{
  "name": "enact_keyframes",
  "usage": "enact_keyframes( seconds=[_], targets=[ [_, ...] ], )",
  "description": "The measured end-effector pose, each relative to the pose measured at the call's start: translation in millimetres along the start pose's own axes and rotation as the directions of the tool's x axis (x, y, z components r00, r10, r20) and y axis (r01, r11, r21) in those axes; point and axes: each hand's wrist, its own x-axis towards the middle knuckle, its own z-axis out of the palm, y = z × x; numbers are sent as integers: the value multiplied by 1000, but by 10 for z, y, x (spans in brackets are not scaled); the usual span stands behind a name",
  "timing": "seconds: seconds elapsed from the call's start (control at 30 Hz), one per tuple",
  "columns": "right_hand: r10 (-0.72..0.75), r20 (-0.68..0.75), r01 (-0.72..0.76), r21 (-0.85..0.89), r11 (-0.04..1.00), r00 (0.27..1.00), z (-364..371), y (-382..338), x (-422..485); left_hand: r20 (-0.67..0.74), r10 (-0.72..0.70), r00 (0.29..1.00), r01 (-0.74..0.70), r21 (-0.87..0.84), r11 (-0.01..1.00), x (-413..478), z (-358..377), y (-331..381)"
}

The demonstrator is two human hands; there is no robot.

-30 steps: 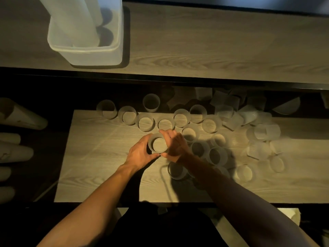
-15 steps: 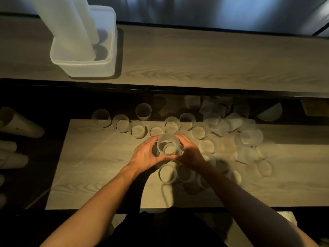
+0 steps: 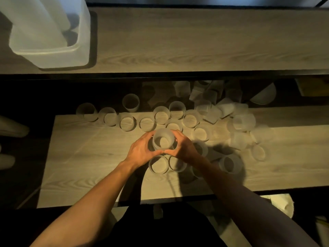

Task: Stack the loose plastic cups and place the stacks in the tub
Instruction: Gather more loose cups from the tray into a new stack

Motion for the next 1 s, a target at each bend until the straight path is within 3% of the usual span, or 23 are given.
enact_keyframes(
  seconds=[0.1,0.3,0.43,0.6,0.73,1.0],
  targets=[
    [30,15,-29,-35,999,999,59,33,-58,-4,21,1000,-21,25,999,-32,74,-54],
    [-27,34,36,-293,956,999,169,36,59,0,-83,997,83,-60,995,-64,190,-188],
    [-33,50,49,-354,934,998,201,14,118,-17,-107,994,105,-98,990,-60,181,-198],
    [-41,81,68,-368,927,996,199,-34,84,-38,-121,992,115,-123,986,-105,119,-184],
    [-78,27,82,-319,944,997,165,-109,-14,-50,-103,993,97,-117,988,-198,56,-147],
    [-43,98,60,-173,983,994,20,-349,-213,-147,23,989,-29,-38,999,-554,-46,15]
  ],
)
